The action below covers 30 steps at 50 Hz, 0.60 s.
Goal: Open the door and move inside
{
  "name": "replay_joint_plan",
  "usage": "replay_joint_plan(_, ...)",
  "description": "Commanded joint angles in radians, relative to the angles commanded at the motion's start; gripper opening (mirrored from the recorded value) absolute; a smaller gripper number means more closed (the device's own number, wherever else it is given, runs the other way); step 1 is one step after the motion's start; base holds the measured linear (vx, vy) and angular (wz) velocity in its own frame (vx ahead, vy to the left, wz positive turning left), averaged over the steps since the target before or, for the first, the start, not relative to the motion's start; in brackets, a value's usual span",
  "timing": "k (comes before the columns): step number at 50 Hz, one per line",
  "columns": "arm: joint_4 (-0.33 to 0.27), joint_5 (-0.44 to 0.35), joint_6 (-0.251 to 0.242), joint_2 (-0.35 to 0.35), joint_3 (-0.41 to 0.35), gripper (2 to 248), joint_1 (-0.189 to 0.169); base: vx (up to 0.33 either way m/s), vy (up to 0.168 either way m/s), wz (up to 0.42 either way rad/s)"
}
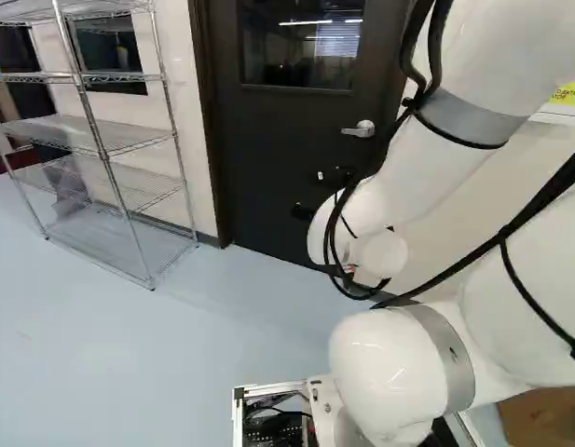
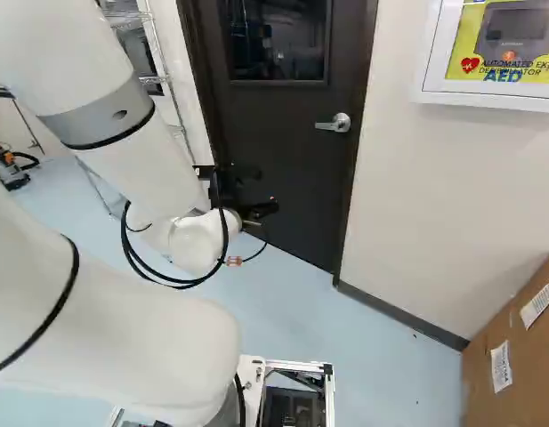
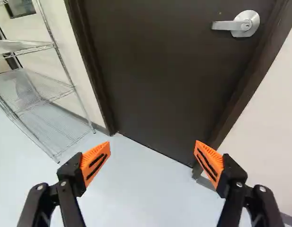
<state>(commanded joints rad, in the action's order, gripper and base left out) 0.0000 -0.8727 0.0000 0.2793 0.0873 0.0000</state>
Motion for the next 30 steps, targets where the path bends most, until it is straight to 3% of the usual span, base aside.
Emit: replay_joint_plan(30, 0.0, 0.0, 0.0, 0.0, 0.0, 247, 0.0, 0.106, 0.055, -0.223)
